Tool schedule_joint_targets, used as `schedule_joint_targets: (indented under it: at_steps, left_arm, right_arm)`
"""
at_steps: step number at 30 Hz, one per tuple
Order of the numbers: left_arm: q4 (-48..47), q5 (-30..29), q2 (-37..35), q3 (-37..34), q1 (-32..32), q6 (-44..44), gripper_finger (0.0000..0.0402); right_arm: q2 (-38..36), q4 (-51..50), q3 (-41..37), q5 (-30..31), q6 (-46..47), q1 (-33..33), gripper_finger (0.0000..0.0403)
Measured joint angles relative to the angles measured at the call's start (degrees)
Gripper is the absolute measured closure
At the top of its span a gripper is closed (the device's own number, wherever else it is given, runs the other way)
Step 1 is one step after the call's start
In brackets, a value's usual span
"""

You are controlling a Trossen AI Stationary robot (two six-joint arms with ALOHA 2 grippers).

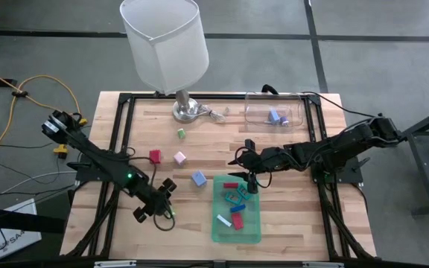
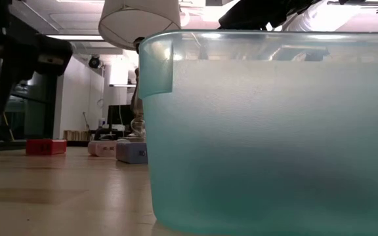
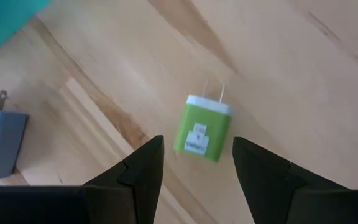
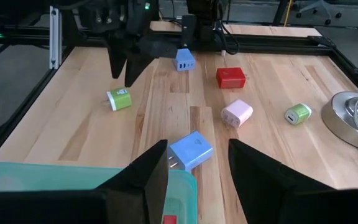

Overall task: Pick & Place Office items
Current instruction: Put the bottom green charger adapter into the transparent bin

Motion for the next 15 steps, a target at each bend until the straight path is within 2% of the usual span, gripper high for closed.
schedule_joint_targets:
  at_steps: [15]
  left_arm:
    - [2.5,0.8,2.0,0.0,0.0,0.2,0.0218]
  right_arm:
    - [0.0,0.0,0.0,-0.1,0.0,0.0,0.0249]
